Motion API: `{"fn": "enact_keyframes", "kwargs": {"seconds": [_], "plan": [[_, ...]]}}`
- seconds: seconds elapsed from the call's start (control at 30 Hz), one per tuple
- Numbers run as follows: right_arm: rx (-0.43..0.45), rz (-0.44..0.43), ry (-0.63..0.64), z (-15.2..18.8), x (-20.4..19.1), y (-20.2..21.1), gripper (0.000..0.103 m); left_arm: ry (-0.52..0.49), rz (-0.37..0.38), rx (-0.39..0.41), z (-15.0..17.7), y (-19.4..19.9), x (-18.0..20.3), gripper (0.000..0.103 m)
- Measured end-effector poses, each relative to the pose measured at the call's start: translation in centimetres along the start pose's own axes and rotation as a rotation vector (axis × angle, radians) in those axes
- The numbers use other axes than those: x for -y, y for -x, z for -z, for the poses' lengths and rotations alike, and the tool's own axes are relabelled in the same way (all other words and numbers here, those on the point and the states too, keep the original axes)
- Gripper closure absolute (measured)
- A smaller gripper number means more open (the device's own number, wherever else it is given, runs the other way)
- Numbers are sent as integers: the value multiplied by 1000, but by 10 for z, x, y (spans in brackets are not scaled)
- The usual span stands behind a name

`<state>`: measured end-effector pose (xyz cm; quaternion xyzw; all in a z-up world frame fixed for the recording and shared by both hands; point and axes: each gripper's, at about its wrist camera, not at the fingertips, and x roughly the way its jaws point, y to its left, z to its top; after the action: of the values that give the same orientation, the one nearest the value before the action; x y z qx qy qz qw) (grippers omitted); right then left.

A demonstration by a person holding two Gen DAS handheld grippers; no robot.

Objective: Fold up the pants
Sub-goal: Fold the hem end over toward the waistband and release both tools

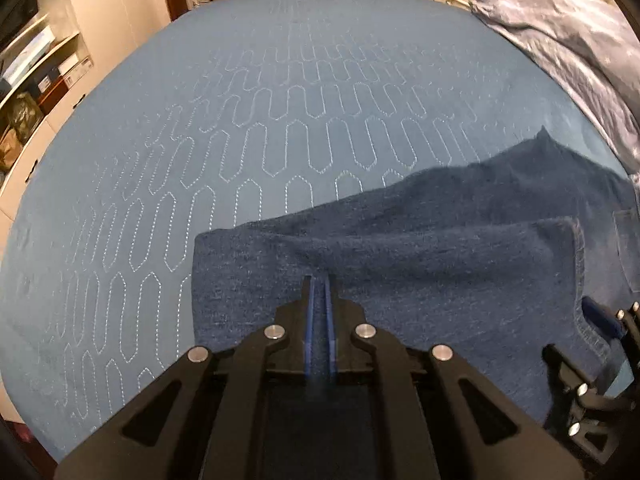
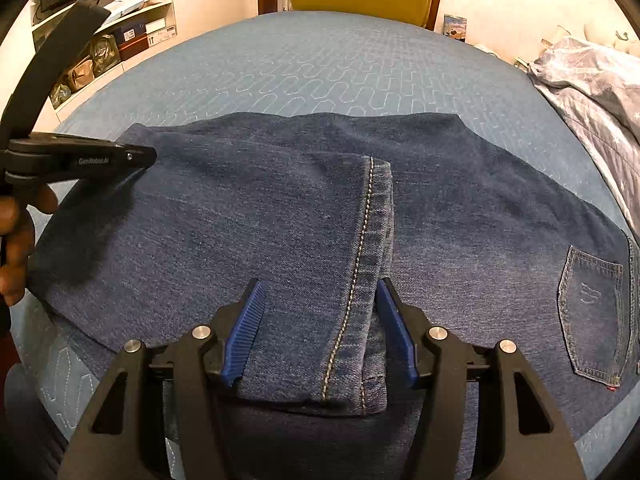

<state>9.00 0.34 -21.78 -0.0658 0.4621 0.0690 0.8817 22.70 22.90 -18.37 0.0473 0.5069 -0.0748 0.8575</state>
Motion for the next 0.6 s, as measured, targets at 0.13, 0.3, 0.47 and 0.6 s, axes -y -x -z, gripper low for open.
{"fn": "enact_keyframes", "kwargs": {"seconds": [0.13,0.3,0.47,0.6], "plan": [[-1,-9,-5,2,0,0,46,16,-22,15,4,10,-2,96],[-2,-9,-1,2,0,0,46,95,-2,4,6,18,-11,91],[7,-16,-62,-8,8,13,46,75,-9,132,49,71,6,79],[63,19,-18,-29,1,25,46,74,-57,146,93,84,13,79]]}}
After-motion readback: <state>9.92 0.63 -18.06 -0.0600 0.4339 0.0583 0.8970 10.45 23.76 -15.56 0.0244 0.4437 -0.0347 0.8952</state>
